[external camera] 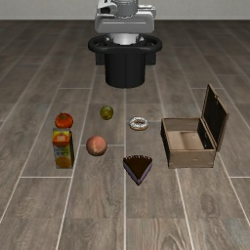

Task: Pick up the donut and place it in the box

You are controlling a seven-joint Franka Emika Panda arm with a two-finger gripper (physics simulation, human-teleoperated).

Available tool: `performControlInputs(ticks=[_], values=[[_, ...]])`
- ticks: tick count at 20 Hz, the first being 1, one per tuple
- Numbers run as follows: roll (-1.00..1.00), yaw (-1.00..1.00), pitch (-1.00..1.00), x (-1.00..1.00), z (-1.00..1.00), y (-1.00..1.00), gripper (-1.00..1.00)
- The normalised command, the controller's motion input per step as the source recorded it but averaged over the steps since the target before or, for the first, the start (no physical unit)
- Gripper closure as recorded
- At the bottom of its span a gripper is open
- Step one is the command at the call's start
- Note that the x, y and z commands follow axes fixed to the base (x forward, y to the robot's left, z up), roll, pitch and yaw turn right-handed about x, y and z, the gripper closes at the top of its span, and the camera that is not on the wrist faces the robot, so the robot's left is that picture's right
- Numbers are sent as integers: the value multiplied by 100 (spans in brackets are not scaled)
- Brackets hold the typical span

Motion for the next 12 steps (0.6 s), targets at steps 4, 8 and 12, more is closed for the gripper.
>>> performControlInputs(ticks=[4,8,12], values=[[0,0,0,25,0,75,-100],[0,0,0,0,-75,25,-100],[0,0,0,0,-100,0,-100]])
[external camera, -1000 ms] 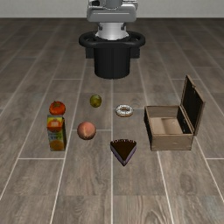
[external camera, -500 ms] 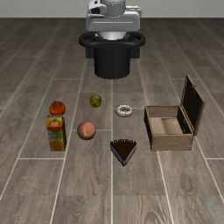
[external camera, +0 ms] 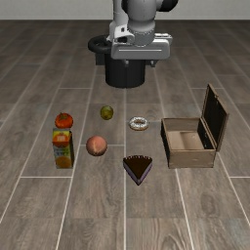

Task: Pick up the donut and place it in the box

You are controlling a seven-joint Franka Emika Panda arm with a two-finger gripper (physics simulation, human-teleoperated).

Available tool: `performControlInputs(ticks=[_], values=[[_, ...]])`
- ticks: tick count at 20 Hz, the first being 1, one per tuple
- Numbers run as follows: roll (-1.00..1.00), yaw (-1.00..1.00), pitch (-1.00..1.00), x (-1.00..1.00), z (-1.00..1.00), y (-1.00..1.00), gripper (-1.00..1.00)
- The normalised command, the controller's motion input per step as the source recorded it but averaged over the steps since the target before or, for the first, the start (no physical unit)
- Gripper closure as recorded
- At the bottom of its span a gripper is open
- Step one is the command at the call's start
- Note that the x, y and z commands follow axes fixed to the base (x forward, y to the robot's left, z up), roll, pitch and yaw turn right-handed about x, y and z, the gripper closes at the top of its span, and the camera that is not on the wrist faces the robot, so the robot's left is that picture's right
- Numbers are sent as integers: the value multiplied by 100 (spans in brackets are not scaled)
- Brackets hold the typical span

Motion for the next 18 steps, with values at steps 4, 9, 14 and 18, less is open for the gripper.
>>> performControlInputs(ticks=[4,9,14,18], values=[[0,0,0,0,-100,0,-100],[0,0,0,0,-100,0,-100],[0,0,0,0,-100,0,-100],[0,0,0,0,-100,0,-100]])
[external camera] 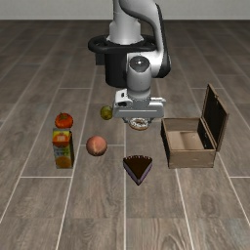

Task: Pick up the donut and place it in the box

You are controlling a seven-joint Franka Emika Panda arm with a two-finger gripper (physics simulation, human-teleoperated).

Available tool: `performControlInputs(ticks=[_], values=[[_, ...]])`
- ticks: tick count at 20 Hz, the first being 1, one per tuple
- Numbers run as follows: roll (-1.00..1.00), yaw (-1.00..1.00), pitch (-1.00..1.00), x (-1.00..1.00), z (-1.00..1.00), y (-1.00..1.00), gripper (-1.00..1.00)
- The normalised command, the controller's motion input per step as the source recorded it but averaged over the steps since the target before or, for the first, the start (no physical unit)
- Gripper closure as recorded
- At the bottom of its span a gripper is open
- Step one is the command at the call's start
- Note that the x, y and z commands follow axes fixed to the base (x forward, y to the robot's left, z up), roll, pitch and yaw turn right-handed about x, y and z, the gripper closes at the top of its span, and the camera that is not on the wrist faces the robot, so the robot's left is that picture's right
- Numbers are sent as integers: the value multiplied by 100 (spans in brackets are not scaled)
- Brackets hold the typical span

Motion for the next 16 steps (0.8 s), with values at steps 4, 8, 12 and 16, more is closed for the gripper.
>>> performControlInputs(ticks=[4,8,12,16], values=[[0,0,0,0,0,0,100],[0,0,0,0,0,0,100],[0,0,0,0,75,0,100],[0,0,0,0,100,0,100]])
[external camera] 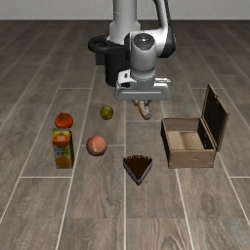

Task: Pick up the donut and place it in the box

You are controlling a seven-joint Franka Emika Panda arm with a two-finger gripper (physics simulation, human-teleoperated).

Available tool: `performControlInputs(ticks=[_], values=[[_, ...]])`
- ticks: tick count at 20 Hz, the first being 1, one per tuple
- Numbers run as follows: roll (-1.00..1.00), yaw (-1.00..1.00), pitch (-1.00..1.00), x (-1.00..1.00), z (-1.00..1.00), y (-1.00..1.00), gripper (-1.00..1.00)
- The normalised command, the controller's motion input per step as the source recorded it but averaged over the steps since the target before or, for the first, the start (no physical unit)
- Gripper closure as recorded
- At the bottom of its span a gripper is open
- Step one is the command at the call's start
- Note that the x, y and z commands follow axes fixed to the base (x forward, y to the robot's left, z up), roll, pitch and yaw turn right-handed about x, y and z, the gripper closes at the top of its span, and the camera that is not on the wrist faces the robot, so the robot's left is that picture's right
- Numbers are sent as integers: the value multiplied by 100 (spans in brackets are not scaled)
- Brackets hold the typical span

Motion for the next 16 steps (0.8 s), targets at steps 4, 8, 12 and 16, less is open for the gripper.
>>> performControlInputs(ticks=[4,8,12,16], values=[[0,0,0,0,100,0,100],[0,0,0,0,100,0,100],[0,0,0,0,25,75,100],[0,0,0,0,0,100,100]])
